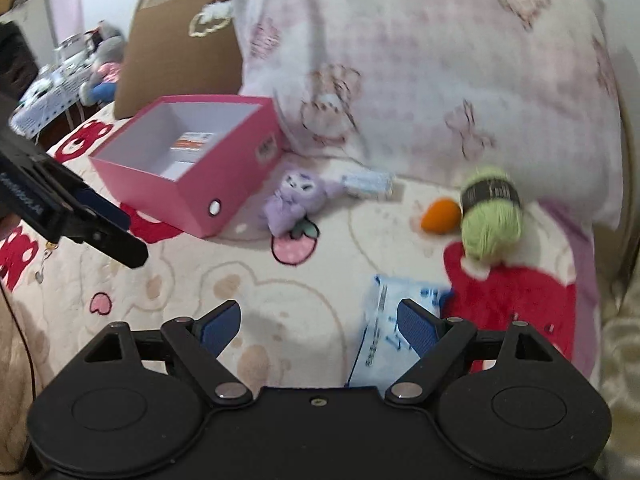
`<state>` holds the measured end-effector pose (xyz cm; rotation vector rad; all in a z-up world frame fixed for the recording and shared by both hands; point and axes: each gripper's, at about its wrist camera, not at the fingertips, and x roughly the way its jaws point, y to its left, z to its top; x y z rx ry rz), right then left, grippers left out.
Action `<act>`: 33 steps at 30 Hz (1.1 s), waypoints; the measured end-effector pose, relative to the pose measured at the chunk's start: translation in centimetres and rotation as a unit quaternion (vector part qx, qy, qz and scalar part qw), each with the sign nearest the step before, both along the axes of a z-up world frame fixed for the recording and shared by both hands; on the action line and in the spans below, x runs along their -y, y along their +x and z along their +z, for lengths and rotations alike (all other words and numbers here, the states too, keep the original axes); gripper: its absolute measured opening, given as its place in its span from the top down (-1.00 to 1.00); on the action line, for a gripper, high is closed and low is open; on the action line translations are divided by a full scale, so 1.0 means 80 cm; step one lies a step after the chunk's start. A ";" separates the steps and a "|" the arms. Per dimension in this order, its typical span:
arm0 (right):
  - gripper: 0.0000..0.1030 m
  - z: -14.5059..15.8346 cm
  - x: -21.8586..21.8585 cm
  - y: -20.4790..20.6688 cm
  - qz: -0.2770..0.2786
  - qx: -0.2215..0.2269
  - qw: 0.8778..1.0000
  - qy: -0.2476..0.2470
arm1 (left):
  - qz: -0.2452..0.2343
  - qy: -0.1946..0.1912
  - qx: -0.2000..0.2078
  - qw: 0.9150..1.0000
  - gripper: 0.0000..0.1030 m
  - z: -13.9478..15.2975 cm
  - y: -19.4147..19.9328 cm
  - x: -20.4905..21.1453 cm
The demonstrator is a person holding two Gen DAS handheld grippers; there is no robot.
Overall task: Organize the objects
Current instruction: 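Move the right tool toward the blue-and-white wet-wipe pack, then close the right gripper on the wet-wipe pack's edge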
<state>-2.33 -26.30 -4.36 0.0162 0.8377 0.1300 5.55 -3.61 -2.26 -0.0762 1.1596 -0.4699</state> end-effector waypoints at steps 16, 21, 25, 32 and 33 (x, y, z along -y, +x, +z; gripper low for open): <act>-0.67 -0.060 -0.007 -0.013 0.006 0.011 0.997 -0.079 | 0.037 -0.073 0.074 0.994 -0.53 -0.049 -0.004 0.055; -0.66 -0.072 -0.003 -0.010 -0.003 0.019 0.995 -0.094 | 0.051 -0.098 0.072 0.991 -0.51 -0.078 0.001 0.085; -0.65 -0.083 0.012 -0.004 -0.024 0.017 0.996 -0.082 | 0.050 -0.112 0.075 0.990 -0.51 -0.097 0.005 0.104; -0.63 -0.104 0.025 -0.002 -0.028 0.016 0.997 -0.067 | 0.036 -0.136 0.068 0.988 -0.50 -0.130 0.017 0.129; -0.63 -0.107 0.027 0.000 -0.033 0.021 0.997 -0.064 | 0.028 -0.144 0.062 0.987 -0.50 -0.135 0.021 0.133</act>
